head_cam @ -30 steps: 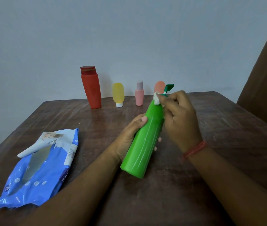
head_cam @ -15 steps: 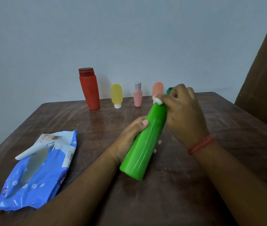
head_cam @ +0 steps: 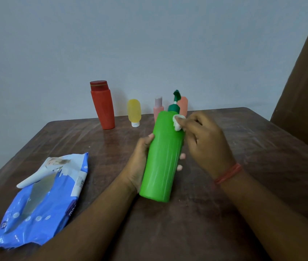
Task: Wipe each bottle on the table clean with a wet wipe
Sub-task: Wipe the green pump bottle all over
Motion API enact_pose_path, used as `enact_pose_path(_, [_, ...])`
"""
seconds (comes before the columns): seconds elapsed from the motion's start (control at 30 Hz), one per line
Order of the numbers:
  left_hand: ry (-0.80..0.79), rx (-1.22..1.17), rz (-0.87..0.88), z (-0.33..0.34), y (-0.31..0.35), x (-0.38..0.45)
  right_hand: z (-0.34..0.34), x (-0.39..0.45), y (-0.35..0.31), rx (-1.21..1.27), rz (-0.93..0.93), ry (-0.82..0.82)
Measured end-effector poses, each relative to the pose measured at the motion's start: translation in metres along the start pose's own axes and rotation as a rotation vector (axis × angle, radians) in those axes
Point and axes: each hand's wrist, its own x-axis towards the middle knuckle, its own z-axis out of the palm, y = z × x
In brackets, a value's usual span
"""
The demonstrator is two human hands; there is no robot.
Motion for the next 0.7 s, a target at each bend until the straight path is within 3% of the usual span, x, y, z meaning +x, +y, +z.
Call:
enact_pose_path(0.1, [-0.001,-0.063,0.016,-0.002,0.000,-0.001,0.005,-0.004,0.000,0.026,-0.048,-0.039])
enact_pose_path(0.23, [-0.017,-0.046,-0.019,-0.002,-0.001,0.001,0.005,-0.003,-0.002,0.034,0.057,0.122])
enact_pose_path(0.33, [-0.012,-0.038,0.002,-0.005,-0.001,0.001,0.007,-0.006,-0.005,0.031,0.031,0.121])
enact_pose_path(0.47, [-0.069,0.020,-0.018,-0.005,-0.002,0.003,0.006,0.000,0.002,0.135,0.228,0.220])
enact_pose_path(0.53, [-0.086,0.015,-0.017,-0.006,-0.002,0.003,0.007,0.000,0.003,0.273,0.371,0.225])
enact_pose_path(0.63, [-0.064,0.009,0.018,-0.009,0.001,0.001,0.015,-0.004,-0.006,0.667,0.615,0.145])
enact_pose_path(0.7, [-0.060,0.021,0.011,-0.008,0.002,-0.001,0.019,-0.003,-0.007,0.832,0.689,0.198])
